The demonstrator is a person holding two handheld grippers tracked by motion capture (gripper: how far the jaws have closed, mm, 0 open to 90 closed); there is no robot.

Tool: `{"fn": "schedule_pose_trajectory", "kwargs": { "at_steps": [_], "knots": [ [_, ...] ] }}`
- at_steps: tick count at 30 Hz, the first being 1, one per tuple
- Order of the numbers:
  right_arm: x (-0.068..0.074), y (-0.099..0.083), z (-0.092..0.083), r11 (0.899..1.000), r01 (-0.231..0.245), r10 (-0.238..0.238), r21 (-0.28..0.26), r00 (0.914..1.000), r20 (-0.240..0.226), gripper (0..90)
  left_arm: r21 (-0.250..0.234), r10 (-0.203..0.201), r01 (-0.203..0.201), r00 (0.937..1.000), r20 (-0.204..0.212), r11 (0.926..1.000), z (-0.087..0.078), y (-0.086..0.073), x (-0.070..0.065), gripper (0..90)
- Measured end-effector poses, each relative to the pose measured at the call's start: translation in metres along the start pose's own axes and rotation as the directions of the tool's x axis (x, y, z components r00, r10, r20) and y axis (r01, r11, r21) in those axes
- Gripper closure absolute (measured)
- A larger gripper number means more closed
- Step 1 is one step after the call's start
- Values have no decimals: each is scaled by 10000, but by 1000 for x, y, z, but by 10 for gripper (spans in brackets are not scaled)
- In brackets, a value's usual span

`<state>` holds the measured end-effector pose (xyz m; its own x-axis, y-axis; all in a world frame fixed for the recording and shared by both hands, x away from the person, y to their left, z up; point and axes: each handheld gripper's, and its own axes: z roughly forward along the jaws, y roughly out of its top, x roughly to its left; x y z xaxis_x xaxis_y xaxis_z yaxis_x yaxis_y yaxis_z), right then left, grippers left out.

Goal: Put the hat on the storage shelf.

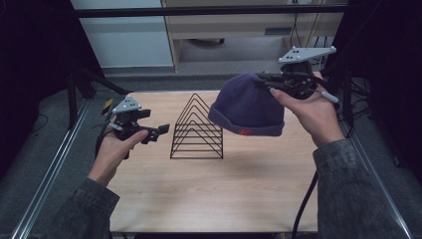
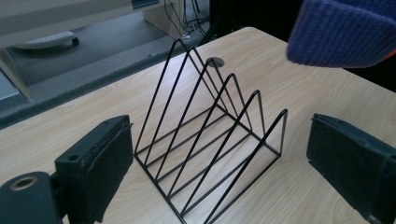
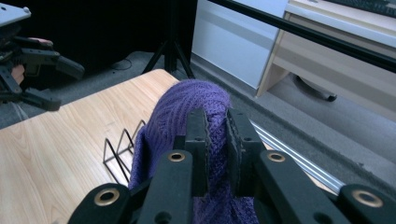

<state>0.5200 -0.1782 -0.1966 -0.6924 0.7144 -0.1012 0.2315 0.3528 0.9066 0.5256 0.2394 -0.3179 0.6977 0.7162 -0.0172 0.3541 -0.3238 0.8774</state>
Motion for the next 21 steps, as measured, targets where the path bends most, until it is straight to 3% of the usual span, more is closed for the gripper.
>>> {"fn": "schedule_pose_trajectory", "kwargs": {
  "at_steps": [3,11,21],
  "knots": [
    [6,8,7,9999,122,-123,-54,9999,-70,803,-49,195,-194,9997,161,9998,-1,3,-2,57],
    [21,25,18,9995,116,-122,-284,9996,-238,803,-296,184,-173,9992,367,9994,-2,5,-2,53],
    [35,44,39,9989,361,-377,-297,9977,-568,802,-462,440,-421,9983,392,9980,-7,12,-2,44]
  ]
}}
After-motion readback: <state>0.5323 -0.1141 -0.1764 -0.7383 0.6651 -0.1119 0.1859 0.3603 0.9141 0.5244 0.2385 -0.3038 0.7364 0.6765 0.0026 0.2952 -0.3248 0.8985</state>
